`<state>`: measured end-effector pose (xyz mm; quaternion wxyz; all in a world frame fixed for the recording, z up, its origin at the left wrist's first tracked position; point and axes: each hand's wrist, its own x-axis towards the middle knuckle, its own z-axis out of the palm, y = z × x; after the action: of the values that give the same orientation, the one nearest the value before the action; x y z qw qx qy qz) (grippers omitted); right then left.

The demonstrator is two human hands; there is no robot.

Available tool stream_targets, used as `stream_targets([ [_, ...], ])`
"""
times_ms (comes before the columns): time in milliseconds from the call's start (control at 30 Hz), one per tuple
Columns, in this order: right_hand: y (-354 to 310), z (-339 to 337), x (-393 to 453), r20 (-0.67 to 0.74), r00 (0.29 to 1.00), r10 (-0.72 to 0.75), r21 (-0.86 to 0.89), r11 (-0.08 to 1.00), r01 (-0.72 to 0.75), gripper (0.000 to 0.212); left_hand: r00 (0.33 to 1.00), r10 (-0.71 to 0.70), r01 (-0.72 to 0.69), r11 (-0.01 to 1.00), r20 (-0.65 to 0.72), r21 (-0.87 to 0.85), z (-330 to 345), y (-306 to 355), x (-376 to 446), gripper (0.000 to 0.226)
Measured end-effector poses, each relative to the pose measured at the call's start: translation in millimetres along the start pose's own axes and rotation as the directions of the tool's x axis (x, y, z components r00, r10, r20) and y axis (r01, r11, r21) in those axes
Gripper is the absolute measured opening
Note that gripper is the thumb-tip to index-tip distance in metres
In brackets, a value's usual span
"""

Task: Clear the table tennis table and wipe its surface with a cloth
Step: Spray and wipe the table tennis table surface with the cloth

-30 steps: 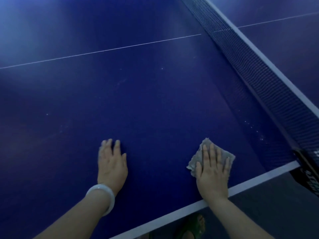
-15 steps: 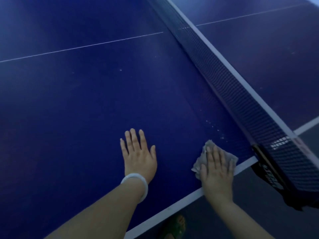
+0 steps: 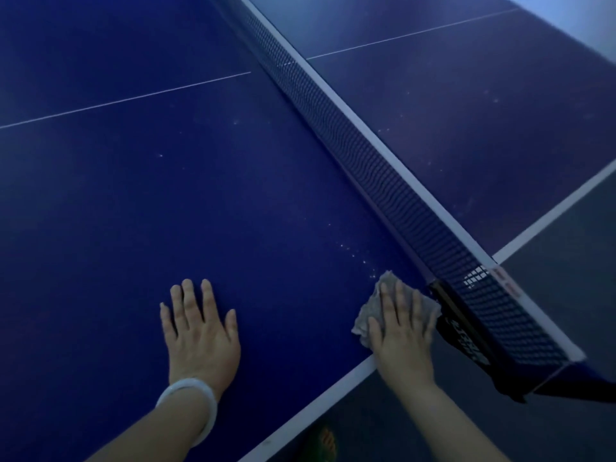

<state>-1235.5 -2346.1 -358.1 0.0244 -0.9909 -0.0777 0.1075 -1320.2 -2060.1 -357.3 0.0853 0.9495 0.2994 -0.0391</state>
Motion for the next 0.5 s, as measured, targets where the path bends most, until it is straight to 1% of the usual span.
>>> stream_targets([
  [167,-20.6,-5.1,37.8,0.004,0.988,0.156,0.034,0.987,-0.156,0.067,1.0,0.0,0.0,1.0,-0.003,-0.001,-1.1,2.6,-0.5,0.072],
  [233,-36.0,-7.4,47.9,0.011,0.983,0.186,0.072,0.98,-0.186,0.068,1.0,-0.004,0.004,1.0,-0.007,0.004,-1.0,2.6,-0.4,0.072],
  [267,-43.5,-7.8,50.4,0.011,0.987,0.16,0.082,0.984,-0.16,0.068,1.0,-0.006,0.006,1.0,-0.01,0.004,-1.1,2.7,-0.4,0.072],
  [333,-52.9,-7.1,49.9,-0.004,1.0,0.027,0.055,0.998,-0.027,0.067,1.0,-0.006,0.006,1.0,-0.014,0.004,-1.7,2.6,-1.1,0.072],
  [400,-48.0,-6.4,48.2,0.003,0.996,-0.091,0.015,0.996,0.091,0.068,1.0,-0.004,0.004,1.0,-0.019,0.0,-1.1,1.7,-1.3,0.071],
  [433,-40.3,-6.7,48.7,0.006,0.994,-0.107,0.004,0.994,0.107,0.069,1.0,-0.001,0.001,1.0,-0.022,-0.004,-0.7,1.5,-1.6,0.071],
  [500,-21.8,-8.5,52.7,-0.003,0.999,-0.053,0.024,0.998,0.053,0.068,1.0,0.003,-0.003,1.0,-0.028,-0.004,0.1,1.2,-2.3,0.07],
])
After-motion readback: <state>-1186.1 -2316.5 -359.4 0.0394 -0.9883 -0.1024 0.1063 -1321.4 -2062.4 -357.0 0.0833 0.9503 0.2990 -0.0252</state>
